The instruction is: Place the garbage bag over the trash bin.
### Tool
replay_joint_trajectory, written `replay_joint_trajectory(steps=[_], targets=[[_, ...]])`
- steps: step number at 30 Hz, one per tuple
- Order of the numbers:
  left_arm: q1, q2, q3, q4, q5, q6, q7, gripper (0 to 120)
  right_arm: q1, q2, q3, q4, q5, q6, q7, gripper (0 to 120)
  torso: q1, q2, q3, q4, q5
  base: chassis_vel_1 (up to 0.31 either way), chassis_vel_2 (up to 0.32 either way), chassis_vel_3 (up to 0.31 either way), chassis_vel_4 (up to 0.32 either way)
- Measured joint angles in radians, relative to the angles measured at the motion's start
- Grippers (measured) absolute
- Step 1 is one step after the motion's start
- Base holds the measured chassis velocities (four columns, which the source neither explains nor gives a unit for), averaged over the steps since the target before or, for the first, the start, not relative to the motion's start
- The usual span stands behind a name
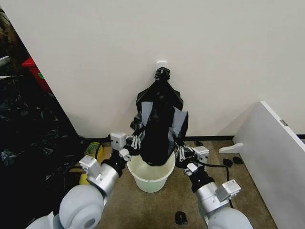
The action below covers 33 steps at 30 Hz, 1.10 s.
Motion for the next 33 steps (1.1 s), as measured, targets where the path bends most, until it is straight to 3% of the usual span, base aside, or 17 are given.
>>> replay_joint_trajectory(steps=[9, 13, 16, 19, 28, 33], targets=[[0.008, 0.014, -0.002, -0.038, -0.012, -0.003, -0.007, 0, -0.031, 0.003, -0.002, 0.037, 0.044, -0.023, 0.011, 0, 0.000, 0.000, 0.000, -0.0001, -0.0002, 0.000, 0.000, 0.000, 0.000], [-0.001, 0.041, -0.010, -0.079, -0.078, 0.011, -0.020, 0, -0.018, -0.004, 0.015, 0.083, 0.194, -0.083, 0.036, 0, 0.000, 0.000, 0.000, -0.0001, 0.0000, 0.000, 0.000, 0.000, 0.000], [0.020, 0.069, -0.014, -0.084, -0.146, 0.042, -0.046, 0, -0.035, -0.010, 0.023, 0.092, 0.391, -0.161, 0.095, 0, 0.000, 0.000, 0.000, 0.0000, 0.0000, 0.000, 0.000, 0.000, 0.000], [0.035, 0.070, -0.014, -0.084, -0.156, 0.051, -0.057, 0, -0.051, -0.004, 0.022, 0.092, 0.448, -0.179, 0.120, 0, 0.000, 0.000, 0.000, 0.0000, -0.0002, 0.000, 0.000, 0.000, 0.000], [0.059, 0.006, -0.006, -0.078, -0.199, 0.076, -0.108, 0, -0.033, 0.062, -0.001, 0.082, 0.519, -0.190, 0.190, 0, 0.000, 0.000, 0.000, -0.0001, -0.0001, 0.000, 0.000, 0.000, 0.000], [0.032, -0.072, 0.028, 0.022, -0.274, 0.099, -0.133, 0, 0.024, 0.071, 0.009, 0.013, 0.551, -0.191, 0.242, 0, 0.000, 0.000, 0.000, -0.0001, -0.0002, 0.000, 0.000, 0.000, 0.000]])
